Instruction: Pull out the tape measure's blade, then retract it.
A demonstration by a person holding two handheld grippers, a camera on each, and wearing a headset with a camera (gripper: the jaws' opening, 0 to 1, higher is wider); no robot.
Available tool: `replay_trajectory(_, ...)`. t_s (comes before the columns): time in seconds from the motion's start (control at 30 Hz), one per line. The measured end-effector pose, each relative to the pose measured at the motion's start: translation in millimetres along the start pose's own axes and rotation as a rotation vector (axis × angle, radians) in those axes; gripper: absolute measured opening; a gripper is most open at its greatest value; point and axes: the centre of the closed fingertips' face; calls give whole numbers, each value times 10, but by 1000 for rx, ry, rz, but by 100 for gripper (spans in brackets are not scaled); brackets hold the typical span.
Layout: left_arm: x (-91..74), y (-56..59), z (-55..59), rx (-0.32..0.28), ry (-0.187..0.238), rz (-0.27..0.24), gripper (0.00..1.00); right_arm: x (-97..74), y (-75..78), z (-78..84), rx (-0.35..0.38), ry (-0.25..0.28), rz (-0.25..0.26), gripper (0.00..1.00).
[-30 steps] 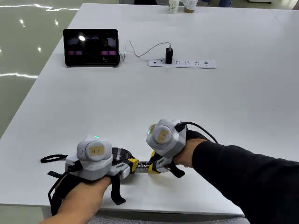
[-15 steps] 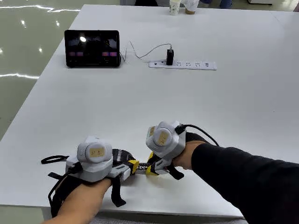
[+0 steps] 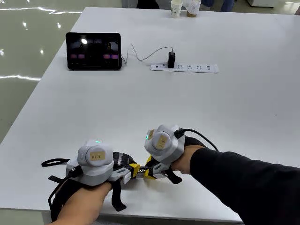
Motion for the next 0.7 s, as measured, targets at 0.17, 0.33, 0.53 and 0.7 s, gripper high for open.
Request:
replay_trajectory(0.17, 1, 3, 2, 0, 0, 2, 56, 17, -1, -24, -10, 4, 1, 12)
replay_trajectory(0.33, -1, 2, 5, -1, -1, 5, 56, 32, -7, -57, -19, 16, 0, 12)
replay_trajectory(0.53, -2, -1, 4, -2, -1, 6, 56, 44, -14, -95, -22, 18, -1, 12)
replay_trajectory(0.7, 1, 1, 6, -3, -1, 8, 56, 53, -23, -128, -25, 22, -2, 12)
Point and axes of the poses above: the centre of the closed fingertips' face, and the gripper's own axes: x roughly forward along the fingers, y roughly to its right, z roughly out of its underside, and after that the axes turned 12 degrees about -y, right-handed
